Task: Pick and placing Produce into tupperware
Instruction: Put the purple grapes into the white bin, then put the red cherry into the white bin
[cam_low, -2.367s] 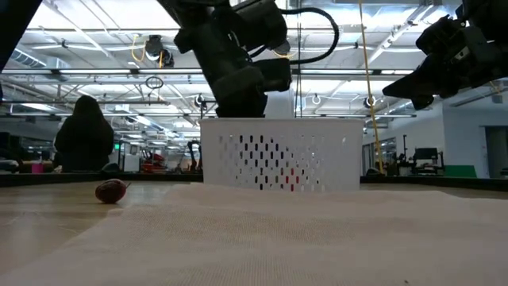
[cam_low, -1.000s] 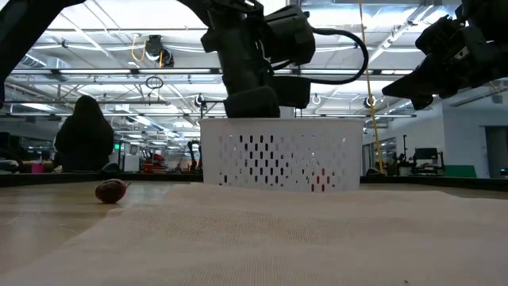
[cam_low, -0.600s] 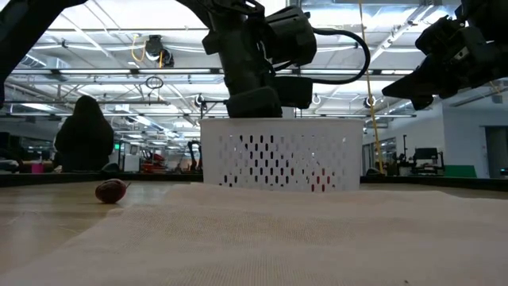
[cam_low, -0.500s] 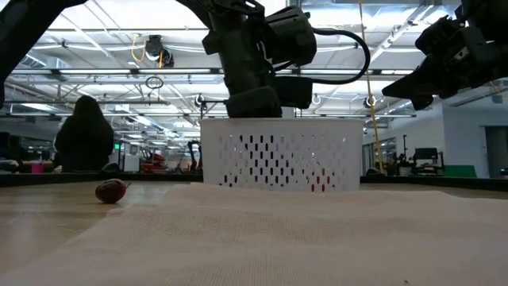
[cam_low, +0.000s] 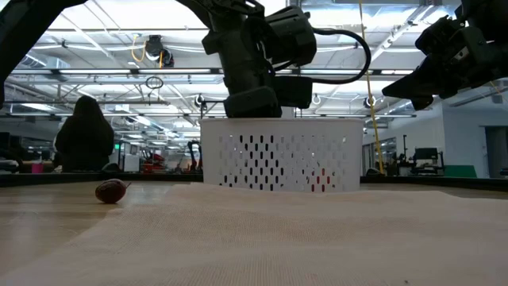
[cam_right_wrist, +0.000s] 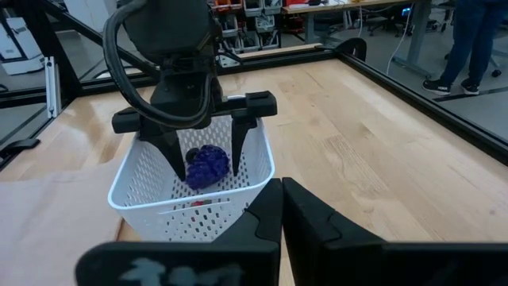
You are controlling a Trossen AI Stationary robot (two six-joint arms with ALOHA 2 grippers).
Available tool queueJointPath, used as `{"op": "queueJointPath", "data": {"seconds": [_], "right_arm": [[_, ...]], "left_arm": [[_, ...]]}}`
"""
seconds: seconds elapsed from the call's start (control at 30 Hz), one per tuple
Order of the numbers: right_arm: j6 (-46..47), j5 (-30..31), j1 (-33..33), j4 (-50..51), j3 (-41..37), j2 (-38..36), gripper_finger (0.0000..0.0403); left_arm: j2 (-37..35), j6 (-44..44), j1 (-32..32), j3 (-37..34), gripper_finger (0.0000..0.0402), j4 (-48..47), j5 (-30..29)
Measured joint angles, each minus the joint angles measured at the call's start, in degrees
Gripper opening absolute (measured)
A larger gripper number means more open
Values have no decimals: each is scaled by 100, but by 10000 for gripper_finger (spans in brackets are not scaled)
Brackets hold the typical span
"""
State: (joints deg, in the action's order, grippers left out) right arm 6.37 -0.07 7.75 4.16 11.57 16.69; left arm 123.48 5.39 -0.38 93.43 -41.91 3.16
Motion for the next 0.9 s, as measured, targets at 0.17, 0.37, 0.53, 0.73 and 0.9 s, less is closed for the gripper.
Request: {"op": "queueJointPath", "data": {"seconds": [0.17,0.37,0.53,0.73,0.9], "right_arm": [[0,2,0,0,0,0,0],[0,1,0,0,0,-2,0],[0,2,0,0,0,-2,0],[0,1,0,19,0,-2,0],[0,1,1,46,0,-2,0]], "left_arm": [[21,31,-4,101,343,-133,-2],[26,192,-1,762,336,-771,-156],[24,347,-2,1248,324,-1093,-333],[11,410,-13,1521,271,-1181,-356],[11,407,-13,1499,172,-1206,-356]]}}
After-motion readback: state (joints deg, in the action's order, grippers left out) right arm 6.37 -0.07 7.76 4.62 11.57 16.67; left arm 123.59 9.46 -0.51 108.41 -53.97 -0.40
